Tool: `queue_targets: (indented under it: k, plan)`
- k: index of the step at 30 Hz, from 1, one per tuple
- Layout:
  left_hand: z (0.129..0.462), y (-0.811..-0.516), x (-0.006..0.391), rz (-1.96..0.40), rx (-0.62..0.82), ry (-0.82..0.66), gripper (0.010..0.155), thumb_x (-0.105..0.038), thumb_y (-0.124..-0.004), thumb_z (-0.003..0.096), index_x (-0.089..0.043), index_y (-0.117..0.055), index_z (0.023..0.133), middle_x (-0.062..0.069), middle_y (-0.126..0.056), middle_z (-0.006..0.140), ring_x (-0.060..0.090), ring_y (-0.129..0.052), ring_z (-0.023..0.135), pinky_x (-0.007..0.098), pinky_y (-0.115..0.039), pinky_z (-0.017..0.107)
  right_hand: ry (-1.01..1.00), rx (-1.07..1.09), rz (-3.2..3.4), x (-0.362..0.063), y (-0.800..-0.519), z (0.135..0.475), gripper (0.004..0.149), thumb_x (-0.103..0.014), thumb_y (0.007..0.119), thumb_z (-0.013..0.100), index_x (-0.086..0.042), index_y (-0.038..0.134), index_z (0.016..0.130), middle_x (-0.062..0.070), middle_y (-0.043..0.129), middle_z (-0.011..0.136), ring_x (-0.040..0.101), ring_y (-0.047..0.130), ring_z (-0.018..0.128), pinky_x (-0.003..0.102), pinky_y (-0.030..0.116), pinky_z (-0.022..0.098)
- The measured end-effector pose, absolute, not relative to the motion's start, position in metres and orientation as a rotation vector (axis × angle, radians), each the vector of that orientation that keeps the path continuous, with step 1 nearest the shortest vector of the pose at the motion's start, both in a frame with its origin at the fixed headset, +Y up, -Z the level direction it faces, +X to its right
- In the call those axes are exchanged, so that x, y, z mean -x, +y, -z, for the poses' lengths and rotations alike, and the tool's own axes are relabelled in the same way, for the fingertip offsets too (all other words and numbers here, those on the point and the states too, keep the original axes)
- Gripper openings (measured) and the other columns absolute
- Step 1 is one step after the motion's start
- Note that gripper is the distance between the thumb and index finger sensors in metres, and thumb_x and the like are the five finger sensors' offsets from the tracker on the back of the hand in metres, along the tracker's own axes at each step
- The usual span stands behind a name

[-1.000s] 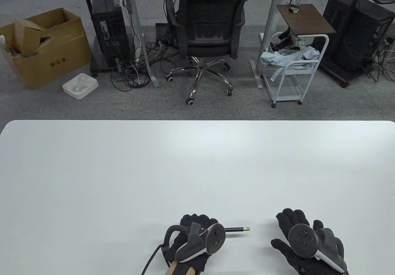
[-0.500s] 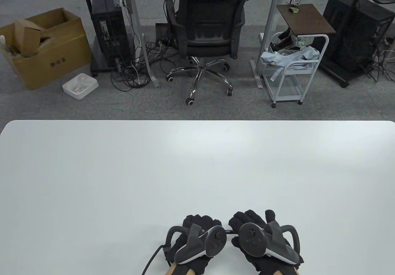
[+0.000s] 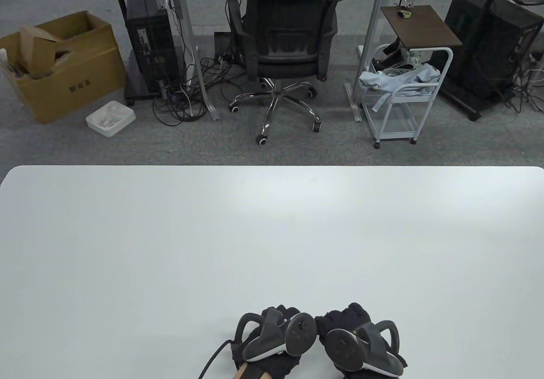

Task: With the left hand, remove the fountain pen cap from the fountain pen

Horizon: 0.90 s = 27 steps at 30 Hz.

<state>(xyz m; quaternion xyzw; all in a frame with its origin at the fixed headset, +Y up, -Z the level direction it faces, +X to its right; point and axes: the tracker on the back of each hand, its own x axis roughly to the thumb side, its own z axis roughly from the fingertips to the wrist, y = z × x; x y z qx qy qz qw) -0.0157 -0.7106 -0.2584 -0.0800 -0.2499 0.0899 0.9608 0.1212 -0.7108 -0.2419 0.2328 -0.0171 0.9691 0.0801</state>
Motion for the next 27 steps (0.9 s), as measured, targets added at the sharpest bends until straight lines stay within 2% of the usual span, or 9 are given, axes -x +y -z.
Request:
queue_targets:
  k: [5, 13, 15, 18, 19, 24, 27]
  plan:
    - [0.254, -0.706, 0.014, -0.178, 0.092, -0.52, 0.045, -0.027, -0.074, 0.0429, -0.026, -0.08, 0.087, 0.003, -0.091, 0.085, 0.028, -0.097, 0.068, 0.06, -0.072, 0.067, -0.017, -0.69, -2.839, -0.128, -0.706, 0.243, 0.045, -0.022, 0.072, 0.044, -0.016, 0.073, 0.088, 0.013, 0.087, 0.077, 0.034, 0.085, 0.061, 0.06, 0.06, 0.064]
    - [0.253, -0.707, 0.009, -0.178, 0.097, -0.534, 0.045, -0.027, -0.075, 0.0425, -0.025, -0.081, 0.087, 0.002, -0.091, 0.085, 0.027, -0.098, 0.068, 0.059, -0.073, 0.066, 0.07, -0.674, -2.804, -0.136, -0.703, 0.245, 0.044, -0.021, 0.071, 0.044, -0.016, 0.076, 0.087, 0.012, 0.089, 0.076, 0.035, 0.086, 0.059, 0.059, 0.06, 0.063]
    - [0.252, -0.707, 0.009, -0.135, 0.082, -0.54, 0.045, -0.027, -0.076, 0.0423, -0.029, -0.08, 0.087, 0.001, -0.09, 0.086, 0.028, -0.097, 0.069, 0.06, -0.072, 0.067, 0.1, -0.667, -2.822, -0.139, -0.702, 0.246, 0.043, -0.021, 0.07, 0.045, -0.019, 0.077, 0.088, 0.013, 0.089, 0.076, 0.035, 0.086, 0.059, 0.06, 0.059, 0.063]
    - [0.253, -0.707, 0.008, -0.138, 0.089, -0.523, 0.045, -0.027, -0.075, 0.0432, -0.028, -0.079, 0.088, 0.001, -0.09, 0.087, 0.028, -0.096, 0.07, 0.06, -0.071, 0.067, 0.04, -0.648, -2.848, -0.137, -0.702, 0.244, 0.044, -0.022, 0.07, 0.045, -0.018, 0.076, 0.089, 0.013, 0.088, 0.076, 0.035, 0.085, 0.06, 0.061, 0.058, 0.064]
    - [0.254, -0.709, 0.009, -0.134, 0.07, -0.528, 0.044, -0.027, -0.075, 0.043, -0.028, -0.079, 0.087, 0.001, -0.09, 0.086, 0.027, -0.097, 0.07, 0.06, -0.072, 0.067, 0.083, -0.629, -2.875, -0.135, -0.703, 0.245, 0.045, -0.022, 0.069, 0.045, -0.017, 0.074, 0.089, 0.013, 0.087, 0.078, 0.035, 0.084, 0.062, 0.061, 0.056, 0.065]
    - [0.263, -0.709, 0.02, -0.13, 0.055, -0.422, 0.044, -0.028, -0.076, 0.0439, -0.025, -0.079, 0.088, 0.002, -0.089, 0.087, 0.029, -0.096, 0.072, 0.062, -0.069, 0.067, 0.045, -0.543, -2.953, -0.141, -0.7, 0.245, 0.045, -0.021, 0.068, 0.047, -0.016, 0.068, 0.091, 0.014, 0.079, 0.085, 0.038, 0.078, 0.071, 0.065, 0.048, 0.067]
    - [0.277, -0.704, 0.029, -0.176, 0.06, -0.317, 0.044, -0.027, -0.077, 0.0445, -0.024, -0.079, 0.088, 0.003, -0.089, 0.088, 0.03, -0.095, 0.073, 0.064, -0.067, 0.068, -0.078, -0.437, -2.94, -0.157, -0.691, 0.248, 0.045, -0.021, 0.068, 0.047, -0.015, 0.067, 0.091, 0.015, 0.077, 0.086, 0.04, 0.075, 0.072, 0.066, 0.046, 0.067]
